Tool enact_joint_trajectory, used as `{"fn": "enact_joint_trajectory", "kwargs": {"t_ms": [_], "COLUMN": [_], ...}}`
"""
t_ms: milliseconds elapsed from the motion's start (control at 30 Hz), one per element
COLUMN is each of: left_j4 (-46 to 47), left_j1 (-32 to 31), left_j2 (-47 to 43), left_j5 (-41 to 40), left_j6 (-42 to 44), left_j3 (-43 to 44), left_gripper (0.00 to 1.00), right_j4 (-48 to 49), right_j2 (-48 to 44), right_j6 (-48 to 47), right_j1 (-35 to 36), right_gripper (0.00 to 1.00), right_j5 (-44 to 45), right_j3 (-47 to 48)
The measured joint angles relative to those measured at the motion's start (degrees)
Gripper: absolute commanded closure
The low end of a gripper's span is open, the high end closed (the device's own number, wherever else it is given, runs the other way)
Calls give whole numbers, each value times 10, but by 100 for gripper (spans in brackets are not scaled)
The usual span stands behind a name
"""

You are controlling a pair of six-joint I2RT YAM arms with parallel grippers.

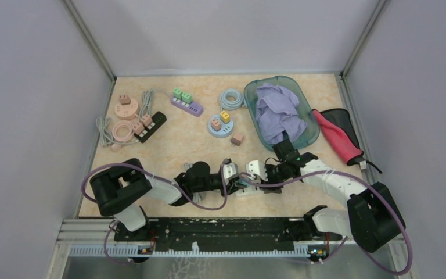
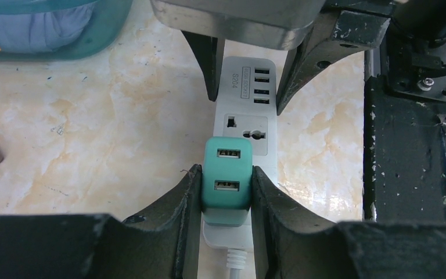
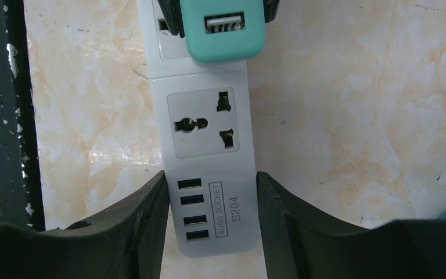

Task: Pull the plug off the socket
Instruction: Remove the plug from the socket.

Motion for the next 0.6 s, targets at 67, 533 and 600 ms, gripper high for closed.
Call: {"fn": "enact_joint_trajectory", "kwargs": {"t_ms": [67, 533, 600], "left_j4": [15, 136, 132], "left_j1": [3, 5, 5], "left_j2": [0, 0, -2], "left_j5": [-4, -2, -2], "left_j6": [-13, -3, 9], "left_j3": [-8, -80, -80], "left_gripper": [99, 99, 99], "right_j4": [1, 15, 16], "right_j2": [0, 10, 10], "right_j6": [0, 5, 5], "right_j1": [0, 5, 5], "right_gripper": [100, 100, 100], "right_j5": [-2, -32, -32], "right_j3": [0, 0, 0]}}
